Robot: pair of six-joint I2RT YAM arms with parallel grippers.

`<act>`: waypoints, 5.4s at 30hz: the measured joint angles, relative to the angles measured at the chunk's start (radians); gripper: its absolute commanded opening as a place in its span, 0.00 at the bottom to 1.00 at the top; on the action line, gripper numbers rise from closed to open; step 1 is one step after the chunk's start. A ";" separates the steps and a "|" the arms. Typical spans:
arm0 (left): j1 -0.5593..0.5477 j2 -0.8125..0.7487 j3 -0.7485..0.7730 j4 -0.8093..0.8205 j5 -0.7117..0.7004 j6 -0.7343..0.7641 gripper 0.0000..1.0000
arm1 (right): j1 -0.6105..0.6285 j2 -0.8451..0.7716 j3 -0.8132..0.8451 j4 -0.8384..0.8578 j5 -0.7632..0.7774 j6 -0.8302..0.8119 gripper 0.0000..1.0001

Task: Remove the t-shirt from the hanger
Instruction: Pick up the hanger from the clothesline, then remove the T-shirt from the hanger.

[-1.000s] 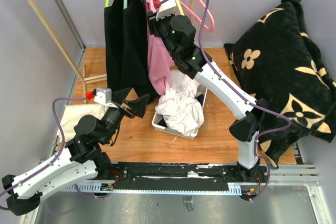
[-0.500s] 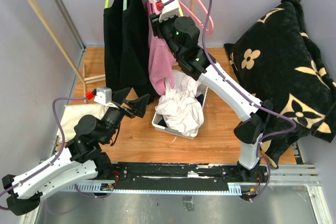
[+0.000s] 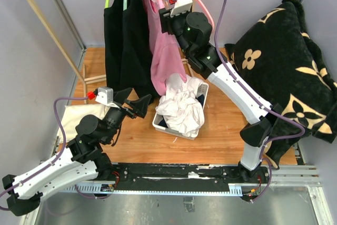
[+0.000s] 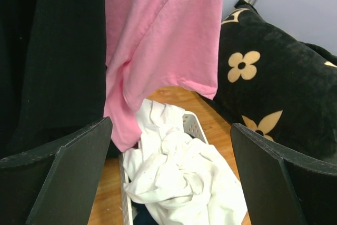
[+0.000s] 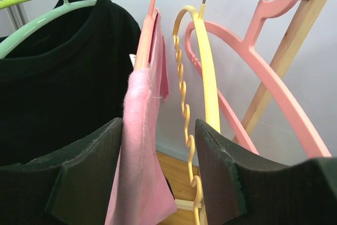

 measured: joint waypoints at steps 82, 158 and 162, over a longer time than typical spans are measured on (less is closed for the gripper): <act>0.000 0.039 0.002 0.021 -0.004 0.015 1.00 | -0.071 0.025 -0.137 0.246 -0.227 0.103 0.01; 0.145 0.888 0.771 0.321 0.207 0.238 0.61 | -0.067 -1.224 -1.205 0.151 -0.372 -0.011 0.01; 0.155 0.914 0.771 0.319 0.219 0.233 0.51 | -0.067 -1.233 -1.206 0.137 -0.372 -0.011 0.01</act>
